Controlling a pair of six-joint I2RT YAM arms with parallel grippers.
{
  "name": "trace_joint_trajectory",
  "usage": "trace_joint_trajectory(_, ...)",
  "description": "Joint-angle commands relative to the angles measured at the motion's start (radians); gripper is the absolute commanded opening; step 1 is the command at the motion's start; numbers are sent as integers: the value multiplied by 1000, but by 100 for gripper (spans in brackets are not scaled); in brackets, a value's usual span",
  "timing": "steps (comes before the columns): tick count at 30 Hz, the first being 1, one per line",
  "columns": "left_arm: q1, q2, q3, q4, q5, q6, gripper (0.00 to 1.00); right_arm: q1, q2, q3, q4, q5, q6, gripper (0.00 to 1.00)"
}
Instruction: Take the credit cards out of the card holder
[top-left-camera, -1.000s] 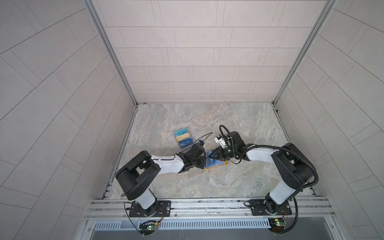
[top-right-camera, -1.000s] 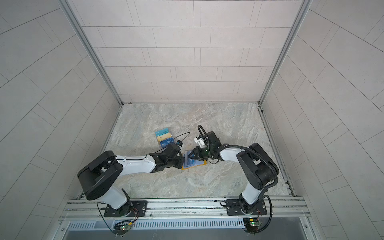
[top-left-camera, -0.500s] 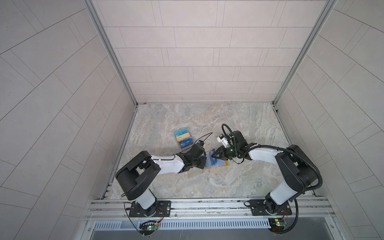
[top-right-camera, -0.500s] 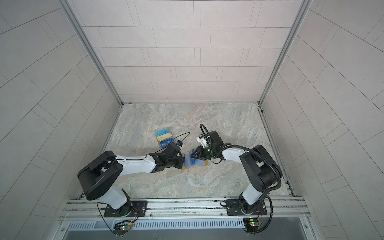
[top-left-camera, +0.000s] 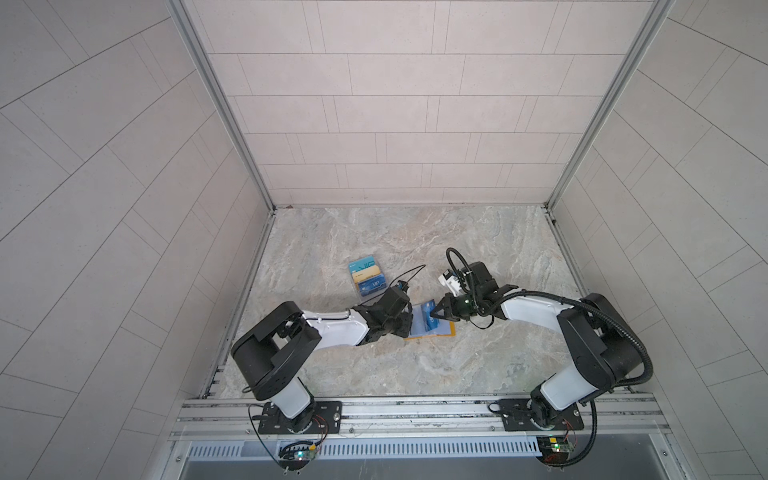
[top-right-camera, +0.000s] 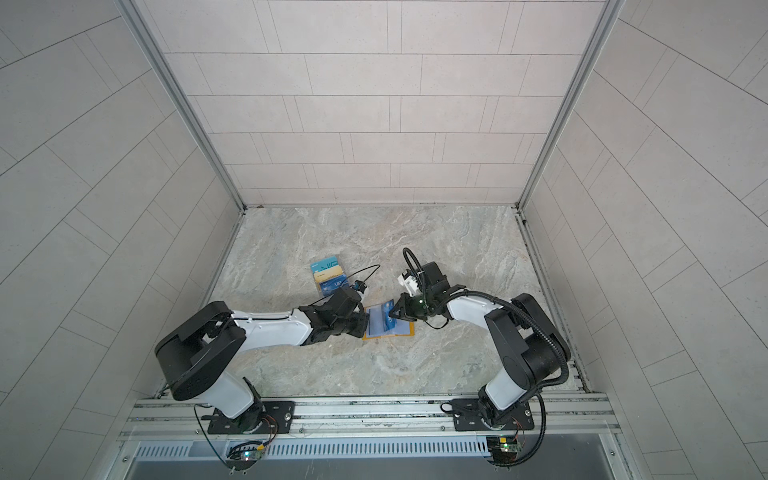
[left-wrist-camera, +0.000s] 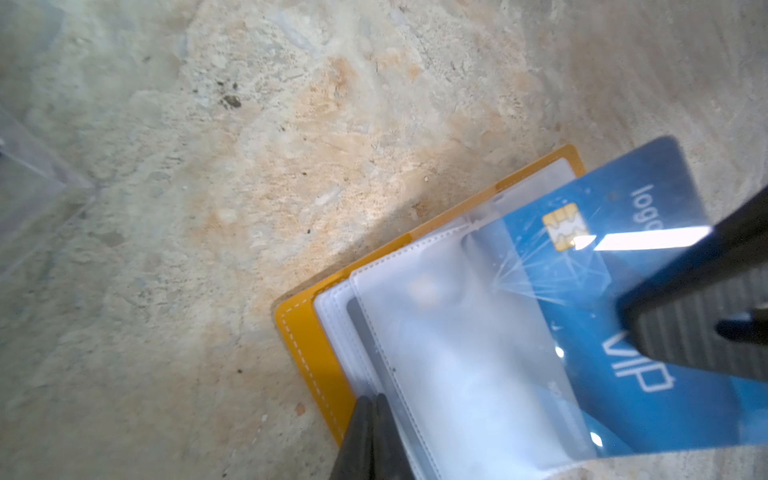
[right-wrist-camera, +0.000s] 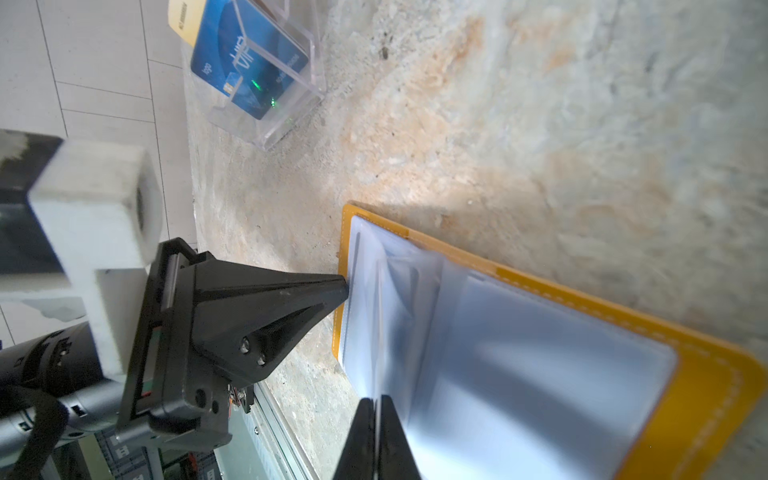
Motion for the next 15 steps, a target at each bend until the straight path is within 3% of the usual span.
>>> trace_joint_trajectory(1, -5, -8, 11, -45, 9, 10, 12, -1, -56, 22, -87, 61, -54, 5)
trace_joint_trajectory(9, -5, -91, 34, -68, 2, 51, 46, 1, -167, 73, -298, 201, -165, 2)
trace_joint_trajectory(15, -2, -219, 65, -157, -14, 137, 66, 13, -244, 104, -386, 230, -238, 0)
